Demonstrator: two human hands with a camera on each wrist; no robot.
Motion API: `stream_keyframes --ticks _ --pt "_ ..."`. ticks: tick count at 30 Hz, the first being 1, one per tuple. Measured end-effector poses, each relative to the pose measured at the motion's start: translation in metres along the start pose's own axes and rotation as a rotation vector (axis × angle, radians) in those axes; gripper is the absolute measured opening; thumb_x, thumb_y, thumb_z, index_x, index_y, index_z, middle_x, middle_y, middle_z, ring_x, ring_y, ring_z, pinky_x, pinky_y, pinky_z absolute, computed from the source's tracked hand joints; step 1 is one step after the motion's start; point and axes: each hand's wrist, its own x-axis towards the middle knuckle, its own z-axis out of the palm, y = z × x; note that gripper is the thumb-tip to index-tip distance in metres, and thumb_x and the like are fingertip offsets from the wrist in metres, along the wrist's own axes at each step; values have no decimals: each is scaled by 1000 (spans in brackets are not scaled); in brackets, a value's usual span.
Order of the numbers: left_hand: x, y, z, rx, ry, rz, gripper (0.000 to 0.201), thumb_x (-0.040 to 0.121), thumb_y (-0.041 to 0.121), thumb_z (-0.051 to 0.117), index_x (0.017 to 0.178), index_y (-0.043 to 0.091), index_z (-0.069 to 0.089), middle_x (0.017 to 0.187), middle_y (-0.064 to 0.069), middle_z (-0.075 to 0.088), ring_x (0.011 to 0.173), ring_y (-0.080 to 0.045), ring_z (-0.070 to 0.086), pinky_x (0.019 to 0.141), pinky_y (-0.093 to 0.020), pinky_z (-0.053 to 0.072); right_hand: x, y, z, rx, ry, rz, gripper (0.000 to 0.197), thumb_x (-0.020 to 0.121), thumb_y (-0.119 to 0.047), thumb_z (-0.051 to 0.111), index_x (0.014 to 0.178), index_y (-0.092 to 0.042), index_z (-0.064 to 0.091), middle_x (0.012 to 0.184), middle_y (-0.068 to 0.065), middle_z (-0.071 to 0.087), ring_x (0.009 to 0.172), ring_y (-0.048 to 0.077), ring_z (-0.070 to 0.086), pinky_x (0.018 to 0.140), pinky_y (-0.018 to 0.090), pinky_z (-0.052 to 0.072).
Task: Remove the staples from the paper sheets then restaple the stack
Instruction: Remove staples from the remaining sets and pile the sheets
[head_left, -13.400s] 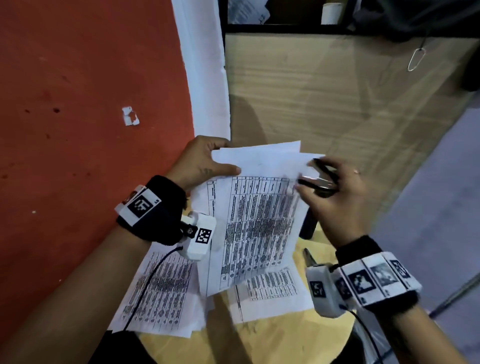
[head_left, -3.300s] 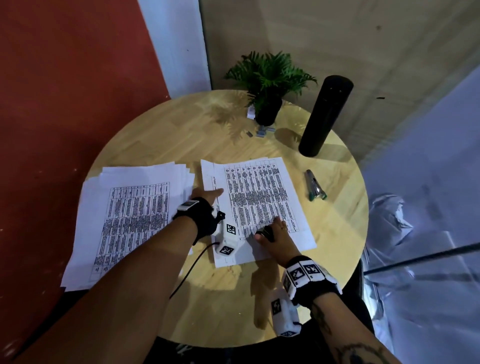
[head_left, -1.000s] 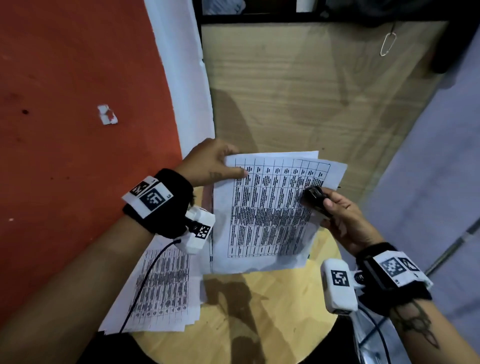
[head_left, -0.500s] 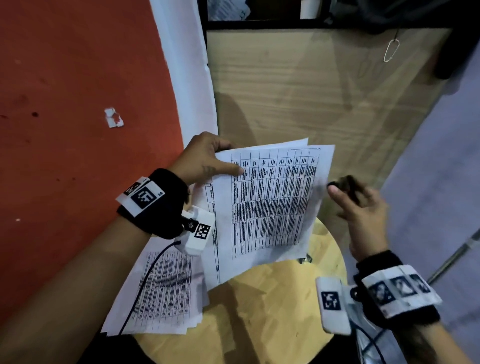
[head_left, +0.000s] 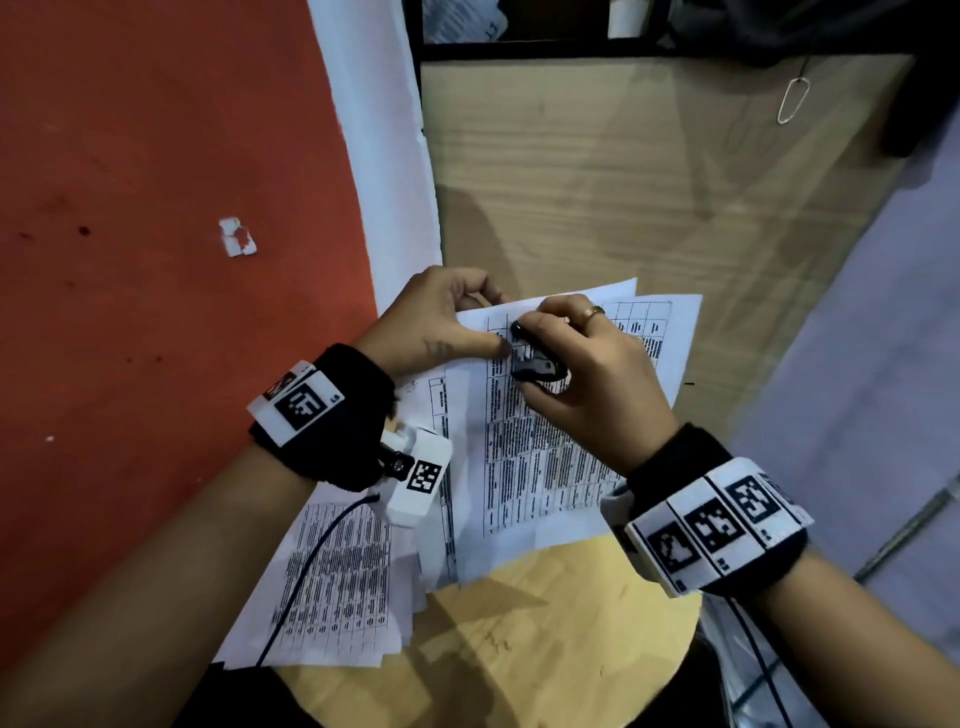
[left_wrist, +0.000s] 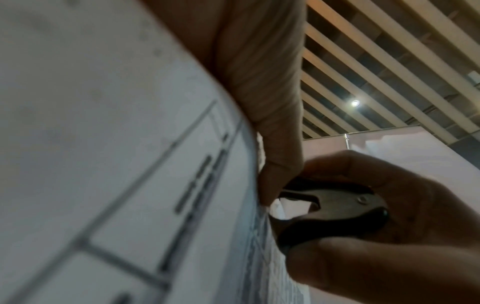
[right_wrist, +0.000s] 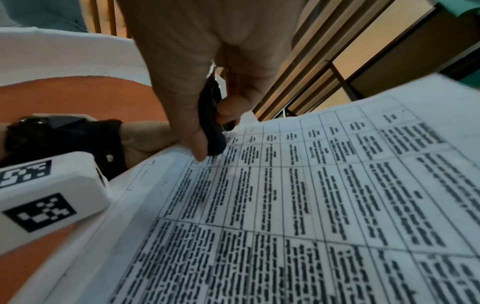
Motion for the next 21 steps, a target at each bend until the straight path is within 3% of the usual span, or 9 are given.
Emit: stream_keyframes --ticks 5,8,14,21 --pt "1 7 0 -37 -31 2 28 61 -1 76 78 16 63 59 -2 62 53 -7 51 54 -18 40 3 -2 -2 -30 2 -67 33 60 -10 69 92 -4 69 97 14 65 62 31 64 45 33 52" --pt "2 8 1 -47 -39 -12 26 59 1 75 77 16 64 56 1 61 52 -7 49 53 -19 39 5 -2 -4 -57 -8 -90 30 60 -8 70 89 -4 69 94 13 66 61 32 64 43 33 51" --pt "2 11 1 -62 -58 -18 28 66 -15 73 81 6 62 50 8 61 47 1 49 49 -12 40 8 -3 -8 -102 -19 -122 25 61 -7 70 85 -3 69 90 14 67 59 32 62 42 29 48" --pt "1 16 -1 -80 -74 -31 26 58 1 74 81 10 63 55 5 64 51 -2 53 53 -14 44 11 -3 -8 -151 -56 -148 21 65 -9 67 85 -3 68 88 13 67 61 32 61 41 30 47"
